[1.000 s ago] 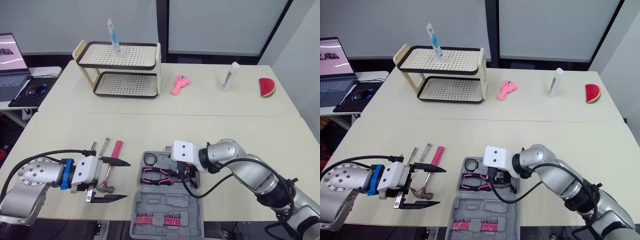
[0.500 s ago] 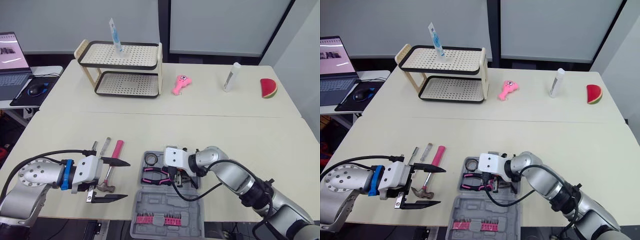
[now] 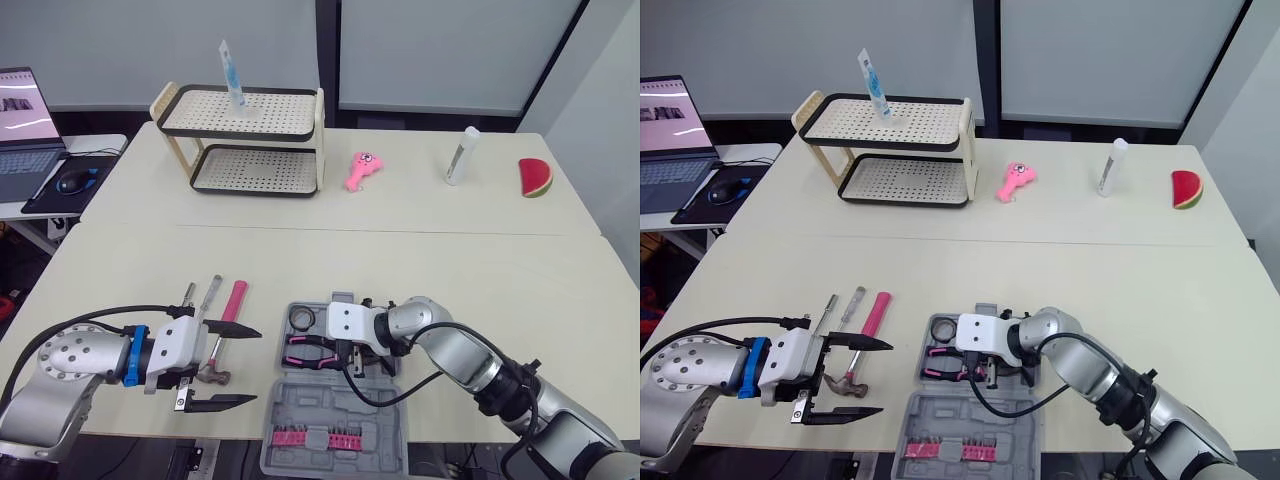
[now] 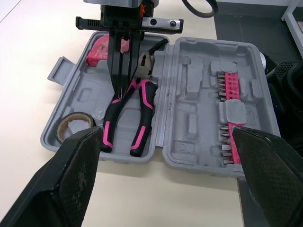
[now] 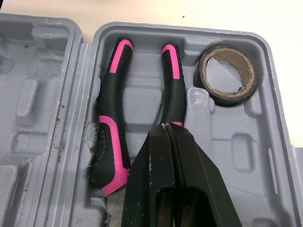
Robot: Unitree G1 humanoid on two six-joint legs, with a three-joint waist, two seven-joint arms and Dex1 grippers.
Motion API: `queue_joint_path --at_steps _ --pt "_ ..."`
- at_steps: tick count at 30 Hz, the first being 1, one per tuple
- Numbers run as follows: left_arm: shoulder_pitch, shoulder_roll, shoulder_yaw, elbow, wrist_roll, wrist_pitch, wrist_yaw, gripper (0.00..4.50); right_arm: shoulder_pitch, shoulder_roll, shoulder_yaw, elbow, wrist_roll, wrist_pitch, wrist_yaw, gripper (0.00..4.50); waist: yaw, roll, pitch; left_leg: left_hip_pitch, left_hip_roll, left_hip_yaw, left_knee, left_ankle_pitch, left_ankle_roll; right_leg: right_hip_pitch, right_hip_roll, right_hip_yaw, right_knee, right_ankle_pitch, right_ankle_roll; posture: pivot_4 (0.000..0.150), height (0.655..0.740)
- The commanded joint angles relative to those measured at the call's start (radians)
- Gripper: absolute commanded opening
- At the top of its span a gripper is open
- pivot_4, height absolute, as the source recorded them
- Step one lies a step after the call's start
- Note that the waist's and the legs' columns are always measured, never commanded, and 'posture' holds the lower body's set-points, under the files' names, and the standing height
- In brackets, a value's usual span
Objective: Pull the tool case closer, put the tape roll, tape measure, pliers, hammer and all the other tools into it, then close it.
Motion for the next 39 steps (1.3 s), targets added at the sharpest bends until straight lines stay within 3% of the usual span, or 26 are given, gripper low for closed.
queue_joint_path --at_steps 1,9,17,24,30,39 --pt "0.007 -0.008 0.034 -0.009 -0.015 0.001 0.02 4.5 0.02 0.004 -0.007 0.032 -0.012 -0.04 0.008 0.02 0.0 0.0 0.0 0.0 0.0 0.0 0.0 0.0 0.0 0.0 0.0 0.0 0.0 0.0 0.0 0.15 0.735" --pt "0.059 -0.066 0.17 0.041 -0.05 0.103 0.19 4.5 0.093 -0.06 -0.226 -0.219 0.084 -0.069 0.006 0.02 0.001 0.0 0.0 -0.001 0.0 0.0 0.0 0.0 0.0 -0.001 -0.001 0.0 0.003 0.0 0.0 0.15 0.735" --pt "0.102 -0.164 0.401 0.18 -0.059 0.227 0.448 4.5 0.443 -0.215 -0.657 -0.458 0.185 -0.123 -0.067 0.02 0.007 -0.002 -0.001 0.0 0.0 -0.001 0.001 0.0 0.0 0.0 -0.001 -0.002 0.005 -0.001 -0.001 0.15 0.735" --pt "0.157 -0.195 0.528 0.36 -0.043 0.224 0.537 4.5 0.799 -0.267 -1.036 -0.403 0.266 -0.259 -0.036 0.02 0.006 -0.005 -0.003 0.004 0.0 0.0 0.001 0.0 0.0 0.003 -0.001 0.0 0.007 -0.001 -0.001 0.15 0.735" --pt "0.225 -0.226 0.562 0.429 -0.04 0.209 0.554 4.5 1.01 -0.24 -1.138 -0.325 0.276 -0.392 -0.007 0.02 0.004 -0.009 -0.008 0.005 0.0 0.002 0.001 0.0 0.0 0.003 0.0 0.002 0.007 -0.001 -0.001 0.15 0.735" --pt "0.291 -0.257 0.571 0.431 -0.052 0.213 0.55 4.5 1.029 -0.255 -1.126 -0.285 0.301 -0.423 0.012 1.88 0.001 -0.011 -0.01 0.009 0.0 0.005 -0.001 0.0 0.0 0.007 -0.001 0.005 0.003 -0.006 -0.002 0.15 0.735"
